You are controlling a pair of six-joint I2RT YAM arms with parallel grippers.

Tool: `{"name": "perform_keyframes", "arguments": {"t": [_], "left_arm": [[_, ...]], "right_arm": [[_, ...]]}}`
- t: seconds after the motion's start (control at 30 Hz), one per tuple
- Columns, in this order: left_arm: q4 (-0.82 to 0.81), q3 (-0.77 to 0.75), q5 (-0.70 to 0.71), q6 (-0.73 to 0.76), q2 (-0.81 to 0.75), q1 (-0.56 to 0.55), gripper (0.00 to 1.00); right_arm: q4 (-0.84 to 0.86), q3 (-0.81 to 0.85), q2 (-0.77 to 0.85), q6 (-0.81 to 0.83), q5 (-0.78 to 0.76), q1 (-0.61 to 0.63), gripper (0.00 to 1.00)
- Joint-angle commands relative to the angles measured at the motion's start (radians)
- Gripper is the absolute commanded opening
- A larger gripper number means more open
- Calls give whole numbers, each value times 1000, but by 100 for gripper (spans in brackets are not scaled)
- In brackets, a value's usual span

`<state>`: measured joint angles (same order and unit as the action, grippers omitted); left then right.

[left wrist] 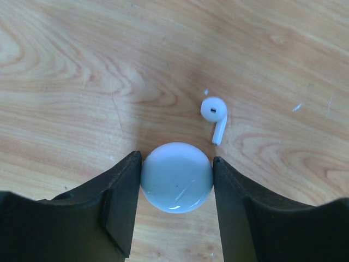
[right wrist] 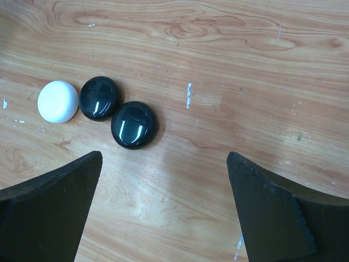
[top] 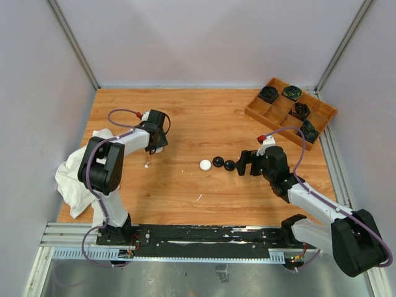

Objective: Insert the wireless bluetooth earbuds into the charging case
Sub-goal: Pick up the charging case at the center of the board.

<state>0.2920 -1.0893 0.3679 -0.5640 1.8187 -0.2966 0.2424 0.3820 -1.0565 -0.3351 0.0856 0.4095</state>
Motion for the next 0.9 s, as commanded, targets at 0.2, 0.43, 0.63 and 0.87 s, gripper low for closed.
{"name": "perform_keyframes", "arguments": {"t": [0.2, 0.43, 0.63, 0.87], "left_arm": [[-50, 185, -110, 19, -213, -65, 45], [-167, 284, -70, 69, -354, -196, 44], [-287, 348, -14, 165, -464, -320, 44], [-425, 435, 13, 241, -564, -414, 44]], "right_arm": [[42, -8, 15, 29, 57, 23, 99], [54, -2, 15, 39, 119, 31, 99], [61, 4, 31, 45, 178, 32, 99], [34, 38, 63, 38, 255, 34, 99]]}}
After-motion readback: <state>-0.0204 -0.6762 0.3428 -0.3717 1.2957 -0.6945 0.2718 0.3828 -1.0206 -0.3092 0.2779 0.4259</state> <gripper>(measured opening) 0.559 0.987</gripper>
